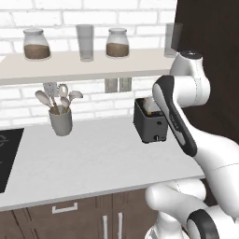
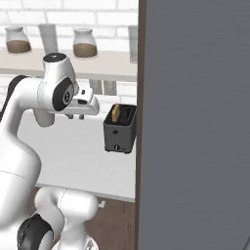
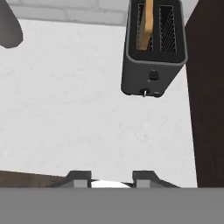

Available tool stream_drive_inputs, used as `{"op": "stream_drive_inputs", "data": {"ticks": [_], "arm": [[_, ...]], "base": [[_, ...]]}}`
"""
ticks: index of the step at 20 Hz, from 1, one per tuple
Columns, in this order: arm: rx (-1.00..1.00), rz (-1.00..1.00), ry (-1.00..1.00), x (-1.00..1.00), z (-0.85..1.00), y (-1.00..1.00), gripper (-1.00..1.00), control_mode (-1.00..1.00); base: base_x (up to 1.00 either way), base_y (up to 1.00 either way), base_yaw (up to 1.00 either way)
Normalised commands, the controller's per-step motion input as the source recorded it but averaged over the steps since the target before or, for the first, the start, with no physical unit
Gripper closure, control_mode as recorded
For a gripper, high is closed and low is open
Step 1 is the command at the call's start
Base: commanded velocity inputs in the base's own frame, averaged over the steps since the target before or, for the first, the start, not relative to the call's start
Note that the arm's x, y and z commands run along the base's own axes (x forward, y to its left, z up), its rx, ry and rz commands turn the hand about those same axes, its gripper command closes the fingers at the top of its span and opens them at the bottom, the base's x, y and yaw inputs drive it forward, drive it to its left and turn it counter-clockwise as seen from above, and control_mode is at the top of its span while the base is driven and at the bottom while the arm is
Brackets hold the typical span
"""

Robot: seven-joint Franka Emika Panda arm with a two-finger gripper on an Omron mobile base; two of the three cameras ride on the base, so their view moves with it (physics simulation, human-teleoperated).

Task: Start the toaster. Once the lever pops up, take the bread to the plate on the dining counter.

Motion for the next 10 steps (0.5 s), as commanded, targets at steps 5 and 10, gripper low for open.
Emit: {"op": "stream_drive_inputs", "data": {"ticks": [5, 10], "arm": [[0.0, -0.03, 0.0, 0.07, -0.02, -0.47, 1.0, -1.0], [0.0, 0.0, 0.0, 0.36, -0.08, -0.31, 1.0, -1.0]], "base": [[0.0, 0.0, 0.0], [0.0, 0.0, 0.0]]}}
